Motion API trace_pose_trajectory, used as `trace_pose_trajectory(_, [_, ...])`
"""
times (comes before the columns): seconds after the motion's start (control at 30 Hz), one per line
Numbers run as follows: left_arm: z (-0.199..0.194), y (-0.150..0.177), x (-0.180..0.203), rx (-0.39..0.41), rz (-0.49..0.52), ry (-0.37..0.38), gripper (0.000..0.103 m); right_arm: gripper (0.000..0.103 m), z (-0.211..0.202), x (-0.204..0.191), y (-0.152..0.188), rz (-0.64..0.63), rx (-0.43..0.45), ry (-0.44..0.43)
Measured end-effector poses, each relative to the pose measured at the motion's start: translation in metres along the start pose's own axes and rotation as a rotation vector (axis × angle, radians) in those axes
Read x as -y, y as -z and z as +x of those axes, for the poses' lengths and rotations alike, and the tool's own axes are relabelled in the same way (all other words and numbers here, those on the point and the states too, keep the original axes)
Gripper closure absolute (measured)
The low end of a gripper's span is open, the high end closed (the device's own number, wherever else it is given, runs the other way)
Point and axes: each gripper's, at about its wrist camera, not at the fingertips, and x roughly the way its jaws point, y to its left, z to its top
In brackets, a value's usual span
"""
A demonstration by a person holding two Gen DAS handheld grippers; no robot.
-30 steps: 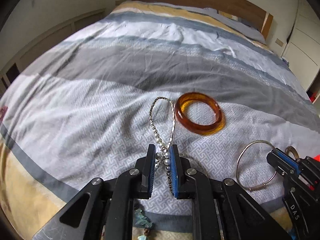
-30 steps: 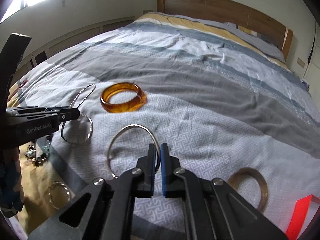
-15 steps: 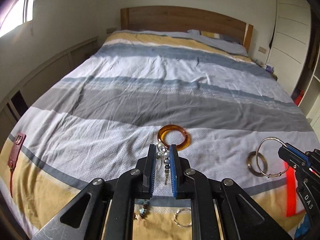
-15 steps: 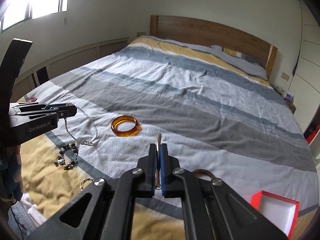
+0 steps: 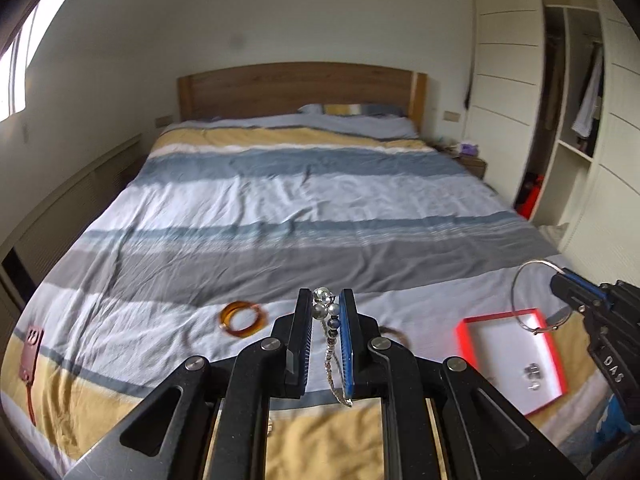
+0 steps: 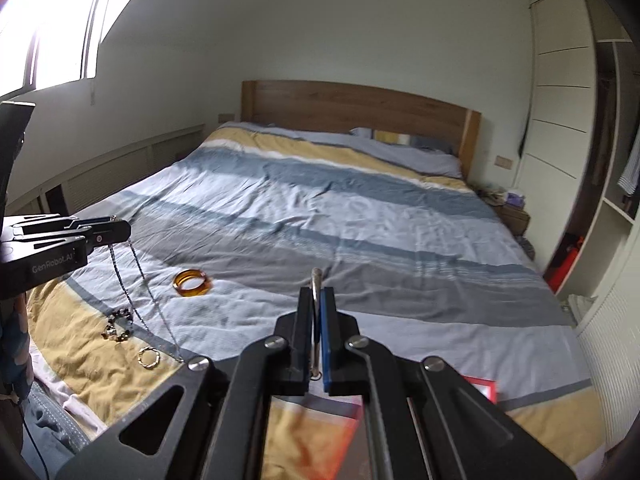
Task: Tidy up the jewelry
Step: 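Lift the necklace and bangle and carry both toward the red box, then lower both pieces into the red box and open both tools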
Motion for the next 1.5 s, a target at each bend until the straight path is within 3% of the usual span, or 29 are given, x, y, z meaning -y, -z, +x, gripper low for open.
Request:
trace_pose_trajectory(0.27, [-0.005,-0.027,0.110,0.026,0.080,0.178,0.090,0.100,-0.038,0.071,0.009,0.025,0.006,0.086])
trace_pose_trajectory(0.47, [0.038,-0.019,0.175,-0.029,0.129,0.249,0.090,0.100,-0.026,0.121,0.034,0.071,-0.050,0.136])
trace_pose_trajectory(0.6, [0.079,-0.006,0.203,-0.090,0.148,0.271,0.090,0.100,0.005,0.144,0.059,0.104,-0.113,0.138])
trace_pose_trajectory(0.93, [0.185,0.062,0.228,-0.291,0.197,0.253,0.090,0.100,0.096,0.164,0.124,0.185,-0.274,0.102])
trace_pose_trajectory(1.3, [0.227,0.123,0.252,-0.418,0.210,0.336,0.090,0.100,0.130,0.198,0.175,0.274,-0.369,0.142])
trace_pose_trajectory(1.5, [0.235,0.141,0.247,-0.456,0.192,0.317,0.087,0.100,0.135,0.203,0.184,0.290,-0.399,0.142])
